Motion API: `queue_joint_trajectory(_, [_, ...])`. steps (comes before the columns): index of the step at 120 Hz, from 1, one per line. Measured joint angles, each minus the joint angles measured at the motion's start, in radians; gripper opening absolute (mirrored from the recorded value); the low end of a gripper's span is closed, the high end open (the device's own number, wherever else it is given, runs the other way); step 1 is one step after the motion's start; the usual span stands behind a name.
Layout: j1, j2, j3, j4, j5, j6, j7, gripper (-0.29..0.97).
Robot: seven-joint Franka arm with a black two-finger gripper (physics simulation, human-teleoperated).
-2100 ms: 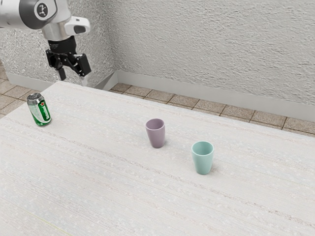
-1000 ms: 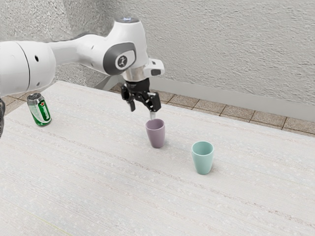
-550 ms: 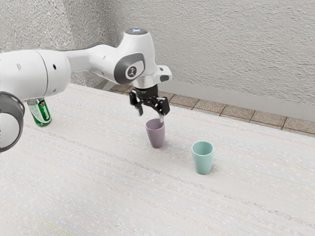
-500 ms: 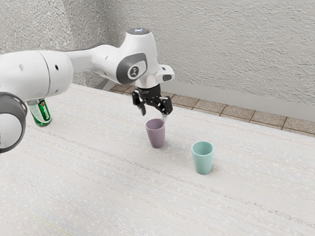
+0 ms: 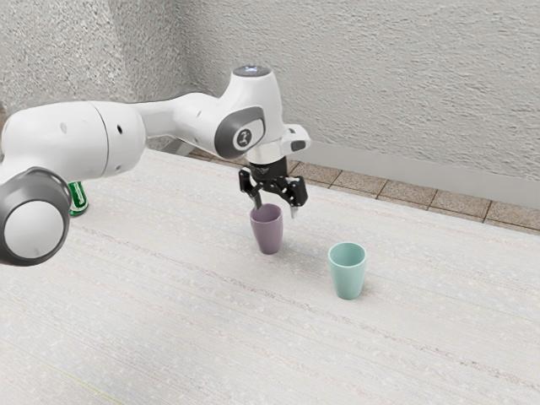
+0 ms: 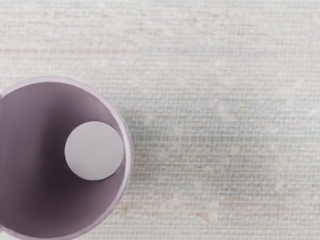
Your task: Place the left cup onto the right cup
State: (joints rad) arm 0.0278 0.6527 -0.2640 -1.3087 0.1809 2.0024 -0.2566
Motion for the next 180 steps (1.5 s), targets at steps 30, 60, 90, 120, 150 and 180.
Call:
queue_joint_trajectory(30, [0.001,0.055,0.003,0.042,0.012,0.035,0.008,0.68])
queue_joint_trajectory(60, [0.001,0.111,0.003,0.095,0.015,0.058,0.026,0.68])
queue_joint_trajectory(90, [0.001,0.151,0.003,0.097,0.015,0.096,0.040,0.67])
queue_joint_trajectory(120, [0.000,0.165,0.004,0.096,0.014,0.129,0.048,0.41])
queue_joint_trajectory(150, [-0.001,0.161,0.022,0.092,0.014,0.139,0.060,0.04])
queue_joint_trajectory(180, [-0.001,0.151,0.053,0.068,-0.012,0.133,0.070,-0.07])
